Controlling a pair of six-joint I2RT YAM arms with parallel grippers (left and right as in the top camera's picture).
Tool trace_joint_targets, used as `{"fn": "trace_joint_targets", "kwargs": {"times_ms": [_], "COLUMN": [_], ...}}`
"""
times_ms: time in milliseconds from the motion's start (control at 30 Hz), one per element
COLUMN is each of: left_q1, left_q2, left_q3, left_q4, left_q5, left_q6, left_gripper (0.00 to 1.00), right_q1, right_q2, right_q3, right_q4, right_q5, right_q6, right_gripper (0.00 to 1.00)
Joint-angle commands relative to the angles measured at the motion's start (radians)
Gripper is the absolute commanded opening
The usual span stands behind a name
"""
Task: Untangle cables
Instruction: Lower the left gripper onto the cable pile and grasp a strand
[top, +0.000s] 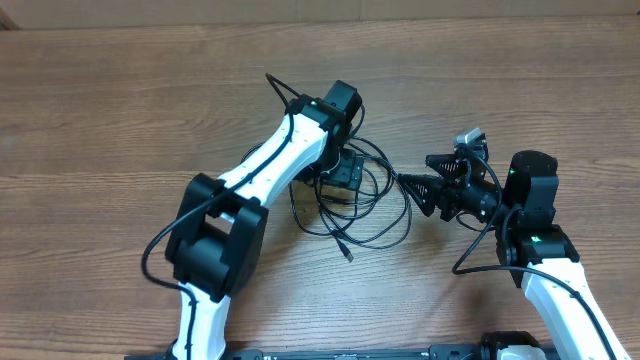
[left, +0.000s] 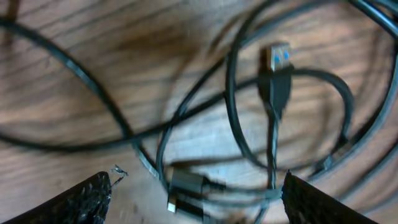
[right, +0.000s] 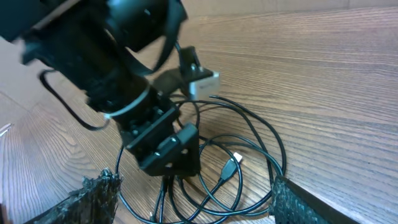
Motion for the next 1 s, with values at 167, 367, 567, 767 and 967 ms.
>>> {"fn": "trace_joint_targets", "kwargs": {"times_ms": [167, 367, 567, 767, 967], "left_q1": [-0.003, -0.003, -0.002, -0.002, -0.002], "left_q2": [0.062, 0.062, 0.061, 0.024, -0.123], "left_q3": [-0.002, -0.002, -0.002, 0.035, 0.143], "left_q4": [0.083, 0.101, 0.036, -0.080, -0.168], "left_q5": [0.001, 0.001, 0.001, 0.000, 0.026], "left_q6": [-0.138, -0.151, -0.118, 0.031, 0.235], "left_gripper": [0.82, 0.53, 0.04, 0.04, 0.04], "right_q1": [-0.003, -0.003, -0.003, -0.003, -0.003], "right_q2": [0.000, 0.000, 0.000, 0.000, 0.000], "right_q3": [0.009, 0.009, 0.009, 0.009, 0.009], "right_q4": [0.005, 0.005, 0.006, 0.006, 0.007], "right_q5": [0.006, 0.006, 0.006, 0.006, -0.002], "right_q6": [-0.001, -0.001, -0.001, -0.001, 0.006], "right_gripper": [0.77, 0.76, 0.76, 0.76, 0.76]}}
